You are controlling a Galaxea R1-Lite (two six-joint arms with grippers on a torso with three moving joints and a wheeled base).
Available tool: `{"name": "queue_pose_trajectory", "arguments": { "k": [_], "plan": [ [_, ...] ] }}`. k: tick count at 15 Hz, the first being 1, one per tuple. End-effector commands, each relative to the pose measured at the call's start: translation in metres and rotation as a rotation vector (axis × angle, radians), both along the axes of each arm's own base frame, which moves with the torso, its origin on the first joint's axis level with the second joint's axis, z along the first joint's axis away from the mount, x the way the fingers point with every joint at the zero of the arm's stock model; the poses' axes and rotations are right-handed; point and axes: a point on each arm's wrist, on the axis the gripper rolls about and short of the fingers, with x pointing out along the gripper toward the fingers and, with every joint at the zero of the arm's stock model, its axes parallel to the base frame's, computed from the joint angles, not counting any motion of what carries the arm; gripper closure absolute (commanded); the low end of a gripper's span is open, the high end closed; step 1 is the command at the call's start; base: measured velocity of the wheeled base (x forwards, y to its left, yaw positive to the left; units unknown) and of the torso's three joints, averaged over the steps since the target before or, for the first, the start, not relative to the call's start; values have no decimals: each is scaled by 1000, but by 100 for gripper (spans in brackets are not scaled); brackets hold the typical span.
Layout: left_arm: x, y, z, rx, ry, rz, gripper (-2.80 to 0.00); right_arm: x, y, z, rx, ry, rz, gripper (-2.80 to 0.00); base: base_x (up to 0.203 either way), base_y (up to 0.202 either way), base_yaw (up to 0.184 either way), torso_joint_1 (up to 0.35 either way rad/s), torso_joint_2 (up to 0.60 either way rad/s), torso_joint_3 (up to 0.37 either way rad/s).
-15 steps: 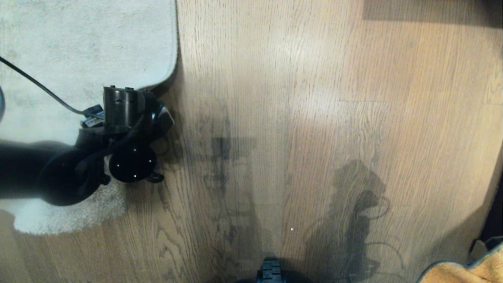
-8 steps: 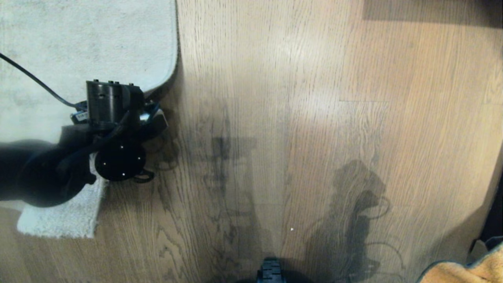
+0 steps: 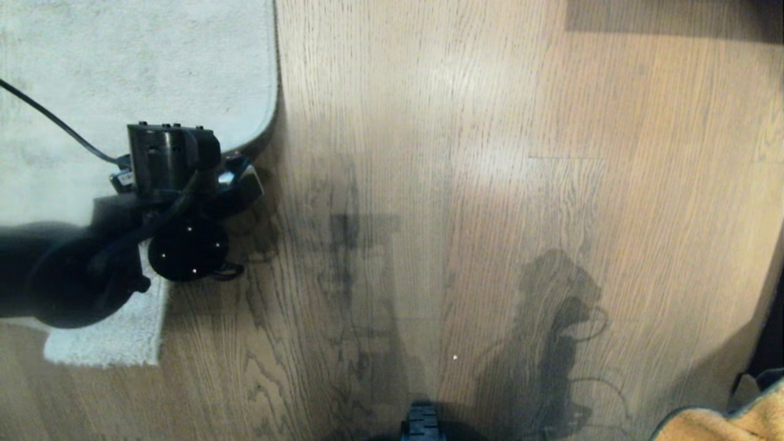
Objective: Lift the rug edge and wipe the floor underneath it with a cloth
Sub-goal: Lift up the carpet
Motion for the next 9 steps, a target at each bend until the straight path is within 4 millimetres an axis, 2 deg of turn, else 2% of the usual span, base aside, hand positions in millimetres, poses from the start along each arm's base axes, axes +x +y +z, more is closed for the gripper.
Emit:
{"name": "queue_pose_trajectory", "arguments": {
  "k": [1,6,9],
  "plan": [
    [0,-5,-6,9,12,-11,-280,0,0,0,-2,1,1,0,0,0,0,0,0,0],
    [-7,-12,-15,-8,-29,-43,-280,0,0,0,-1,1,1,0,0,0,0,0,0,0],
    [-16,-14,-28,-13,-39,-61,-280,0,0,0,-1,1,1,0,0,0,0,0,0,0]
  ]
}}
